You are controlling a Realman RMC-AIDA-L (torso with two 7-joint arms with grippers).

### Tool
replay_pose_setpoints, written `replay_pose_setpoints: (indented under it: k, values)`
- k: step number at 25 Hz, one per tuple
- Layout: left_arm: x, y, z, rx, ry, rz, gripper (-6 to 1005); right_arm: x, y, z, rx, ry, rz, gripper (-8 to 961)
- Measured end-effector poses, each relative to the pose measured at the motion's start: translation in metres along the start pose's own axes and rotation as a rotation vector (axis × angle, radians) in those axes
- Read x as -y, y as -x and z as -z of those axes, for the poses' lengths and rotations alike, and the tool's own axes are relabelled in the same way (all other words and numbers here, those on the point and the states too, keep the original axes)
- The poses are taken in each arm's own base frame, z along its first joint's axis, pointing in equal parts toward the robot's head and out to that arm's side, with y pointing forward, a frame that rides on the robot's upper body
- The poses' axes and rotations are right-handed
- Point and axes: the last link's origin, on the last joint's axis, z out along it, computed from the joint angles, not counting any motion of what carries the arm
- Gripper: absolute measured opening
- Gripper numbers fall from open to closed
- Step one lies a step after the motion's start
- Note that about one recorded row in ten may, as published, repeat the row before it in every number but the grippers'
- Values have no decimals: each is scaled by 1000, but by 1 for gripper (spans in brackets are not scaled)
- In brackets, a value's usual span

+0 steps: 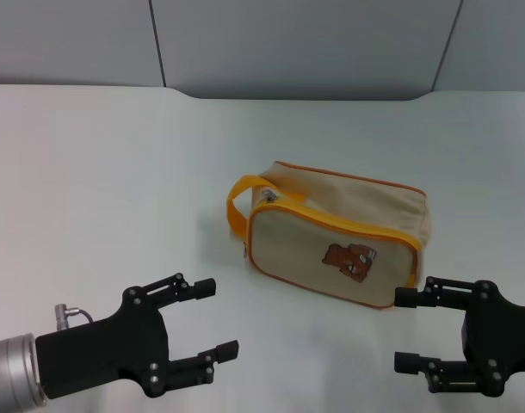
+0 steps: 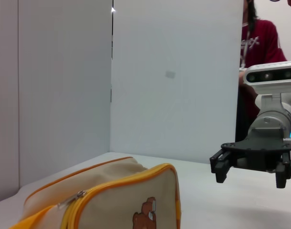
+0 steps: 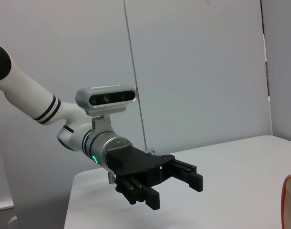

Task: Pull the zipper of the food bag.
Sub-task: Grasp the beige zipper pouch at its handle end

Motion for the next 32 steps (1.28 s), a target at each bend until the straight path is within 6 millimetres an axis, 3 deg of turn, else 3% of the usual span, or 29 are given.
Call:
replay_pose_setpoints:
  k: [12, 15, 23, 32]
  values:
    - [15, 8, -9, -16, -161, 3, 755, -1, -2, 0, 2, -5, -5, 742]
    - [31, 15, -28, 26, -239, 38, 746, -1, -2, -1, -1, -9, -7, 742]
    - [49, 14, -62, 69, -284, 43, 723, -1, -3, -4, -1, -9, -8, 741]
    - [57, 12, -78, 93, -300, 47, 697, 0, -5, -5, -12, -19, -10, 740]
